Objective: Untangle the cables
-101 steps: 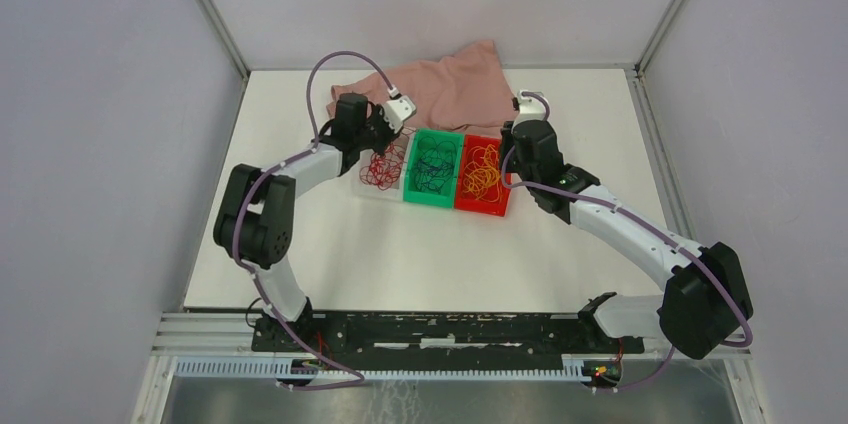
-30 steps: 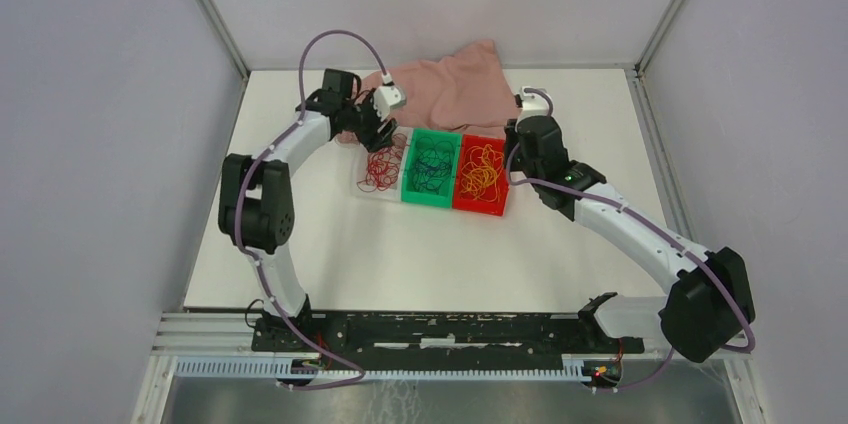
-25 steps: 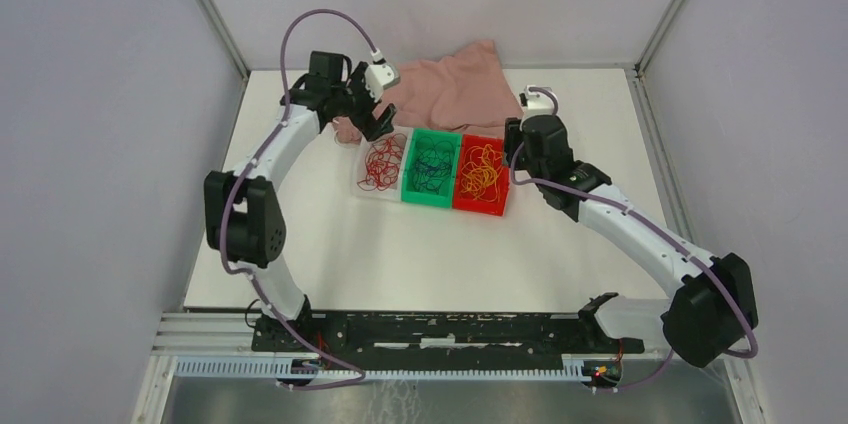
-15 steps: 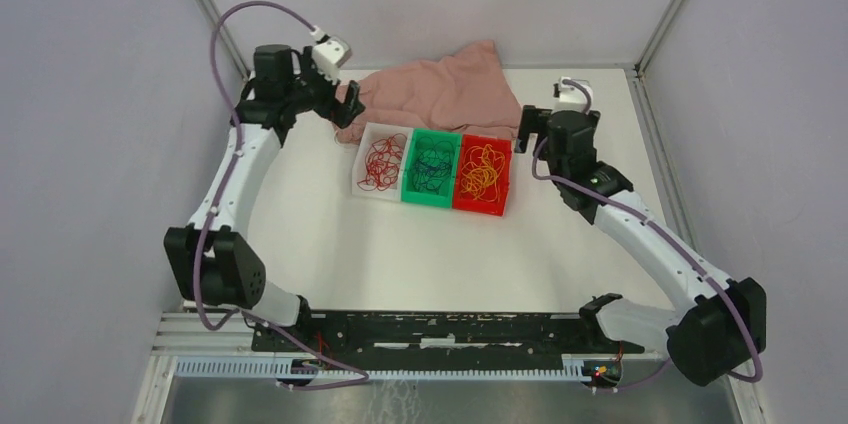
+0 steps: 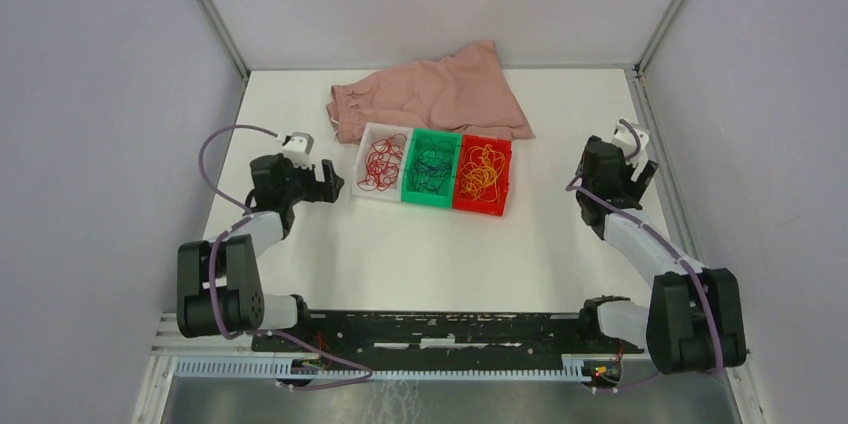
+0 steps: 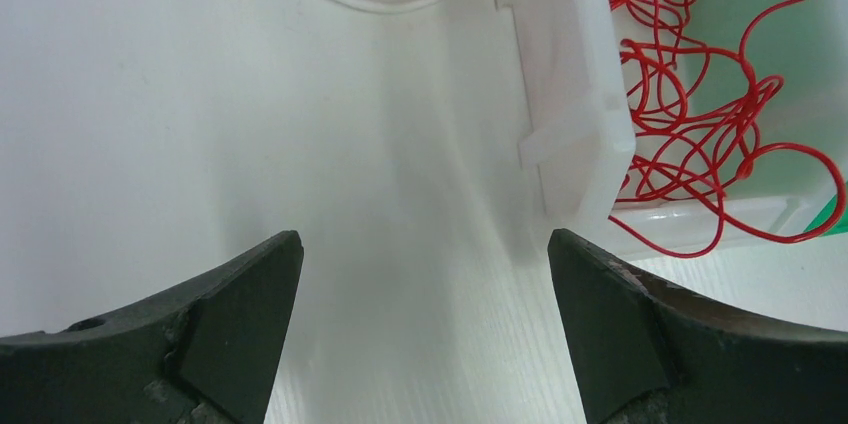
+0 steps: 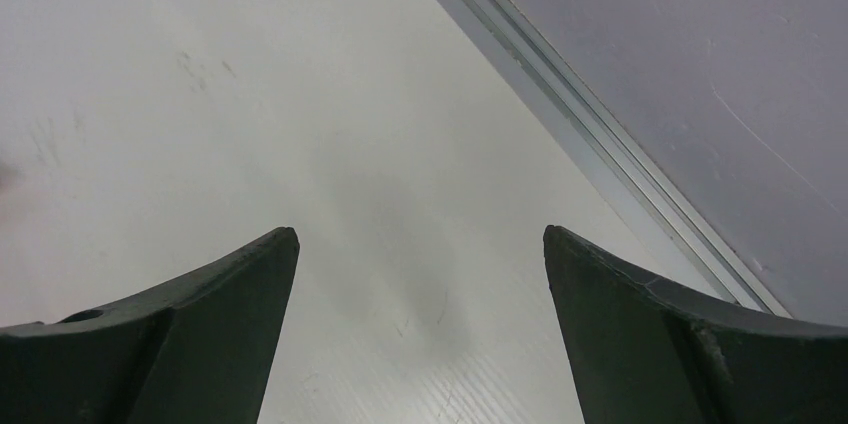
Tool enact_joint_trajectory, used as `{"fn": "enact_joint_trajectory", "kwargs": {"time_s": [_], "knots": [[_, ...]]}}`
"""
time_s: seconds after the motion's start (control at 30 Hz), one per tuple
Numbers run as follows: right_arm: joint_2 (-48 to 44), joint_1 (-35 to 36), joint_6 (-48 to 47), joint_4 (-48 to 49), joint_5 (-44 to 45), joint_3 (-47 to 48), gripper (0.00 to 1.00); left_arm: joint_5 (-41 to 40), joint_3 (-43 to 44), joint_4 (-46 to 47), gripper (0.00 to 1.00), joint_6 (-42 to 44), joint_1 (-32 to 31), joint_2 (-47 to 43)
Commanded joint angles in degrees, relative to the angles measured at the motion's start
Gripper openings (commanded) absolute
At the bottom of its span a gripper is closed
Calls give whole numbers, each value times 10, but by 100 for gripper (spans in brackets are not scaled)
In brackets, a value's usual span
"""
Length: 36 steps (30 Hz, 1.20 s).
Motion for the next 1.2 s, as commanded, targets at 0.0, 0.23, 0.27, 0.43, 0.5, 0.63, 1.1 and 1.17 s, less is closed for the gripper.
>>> {"fn": "enact_joint_trajectory", "kwargs": {"time_s": [0.0, 0.23, 0.27, 0.43, 0.5, 0.63, 1.1, 1.17], "knots": [[48, -15, -31, 105, 6, -14, 100, -12, -55, 224, 99, -34, 5, 23], [97, -15, -50, 303, -55, -101, 99, -38, -141, 408, 100, -75, 14, 32], [111, -15, -48, 320, -52, -106, 99, -39, -158, 452, 100, -82, 14, 32], [128, -13, -73, 429, -93, -151, 100, -51, -247, 661, 99, -88, 12, 75], [135, -7, -104, 506, -141, -185, 100, -78, -263, 688, 100, -78, 3, 87], [240, 41, -187, 704, -164, -219, 100, -75, -251, 696, 99, -88, 1, 114], [200, 7, -136, 481, -168, -136, 99, -91, -194, 577, 99, -64, -23, 106], [200, 8, -136, 482, -168, -137, 99, -90, -191, 572, 99, -60, -27, 107]]}}
